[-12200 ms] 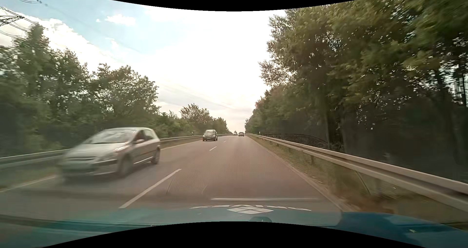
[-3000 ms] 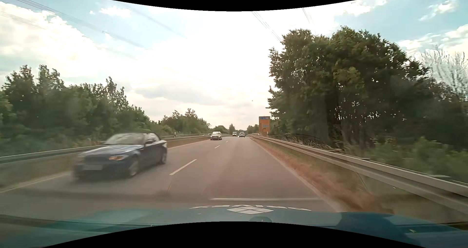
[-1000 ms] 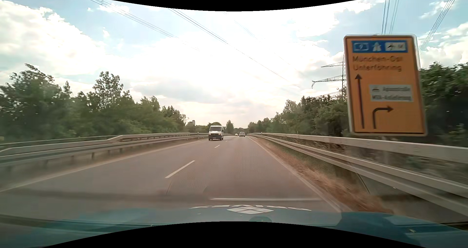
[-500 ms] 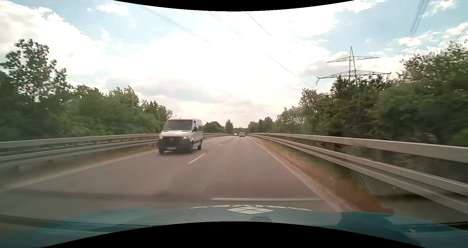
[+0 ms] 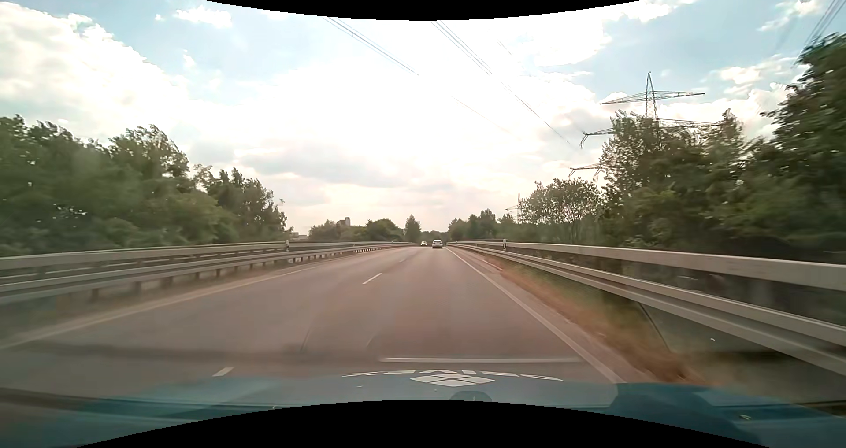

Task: Follow the waypoints while adhering to traffic rules and regulations

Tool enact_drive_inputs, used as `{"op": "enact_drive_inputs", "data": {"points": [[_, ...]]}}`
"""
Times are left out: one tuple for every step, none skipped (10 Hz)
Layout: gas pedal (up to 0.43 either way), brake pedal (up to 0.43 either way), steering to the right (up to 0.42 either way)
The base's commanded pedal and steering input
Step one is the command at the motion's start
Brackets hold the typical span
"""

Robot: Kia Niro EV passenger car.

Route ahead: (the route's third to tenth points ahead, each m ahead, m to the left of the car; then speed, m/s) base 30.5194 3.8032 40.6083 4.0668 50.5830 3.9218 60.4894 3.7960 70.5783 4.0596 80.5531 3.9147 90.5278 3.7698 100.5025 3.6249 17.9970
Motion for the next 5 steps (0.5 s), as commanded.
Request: {"op": "enact_drive_inputs", "data": {"points": [[0.197,0.0,-0.002],[0.197,0.0,-0.001],[0.209,0.0,-0.001],[0.209,0.0,-0.001],[0.209,0.0,-0.001]]}}
